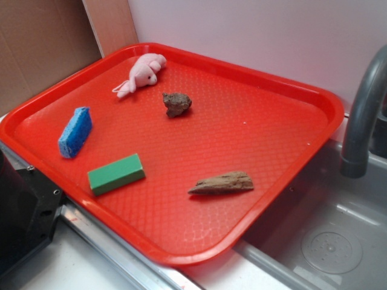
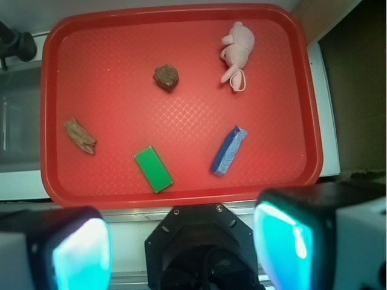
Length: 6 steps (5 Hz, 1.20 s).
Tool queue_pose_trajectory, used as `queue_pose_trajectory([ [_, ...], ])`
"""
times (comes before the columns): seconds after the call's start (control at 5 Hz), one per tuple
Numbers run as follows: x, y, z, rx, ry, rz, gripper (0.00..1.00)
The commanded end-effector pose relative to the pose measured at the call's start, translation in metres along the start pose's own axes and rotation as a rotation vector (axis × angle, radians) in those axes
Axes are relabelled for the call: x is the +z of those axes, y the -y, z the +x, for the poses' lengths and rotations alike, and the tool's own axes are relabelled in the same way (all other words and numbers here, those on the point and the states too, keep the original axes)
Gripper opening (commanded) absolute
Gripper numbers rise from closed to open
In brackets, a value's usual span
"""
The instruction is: Grab the wood chip.
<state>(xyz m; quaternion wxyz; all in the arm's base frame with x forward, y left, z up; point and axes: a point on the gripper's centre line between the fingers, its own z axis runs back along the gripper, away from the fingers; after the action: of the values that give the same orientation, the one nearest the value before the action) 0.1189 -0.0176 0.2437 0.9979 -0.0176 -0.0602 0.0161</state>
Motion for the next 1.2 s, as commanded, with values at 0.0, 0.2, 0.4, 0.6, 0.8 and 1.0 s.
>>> queue_pose_trajectory([
  [0.0, 0.000, 0.000, 0.000, 0.000, 0.000, 0.000, 1.00],
  [0.2, -0.047, 0.050, 0.043, -0.252, 0.011, -0.005, 1.00],
  [0.4, -0.064, 0.105, 0.058, -0.518, -0.057, 0.093, 1.00],
  [0.6, -0.080, 0.158, 0.051, -0.759, 0.010, -0.008, 1.00],
  [0.8, -0.080, 0.158, 0.051, -0.759, 0.010, -0.008, 1.00],
  [1.0, -0.080, 0.158, 0.051, -0.759, 0.010, -0.008, 1.00],
])
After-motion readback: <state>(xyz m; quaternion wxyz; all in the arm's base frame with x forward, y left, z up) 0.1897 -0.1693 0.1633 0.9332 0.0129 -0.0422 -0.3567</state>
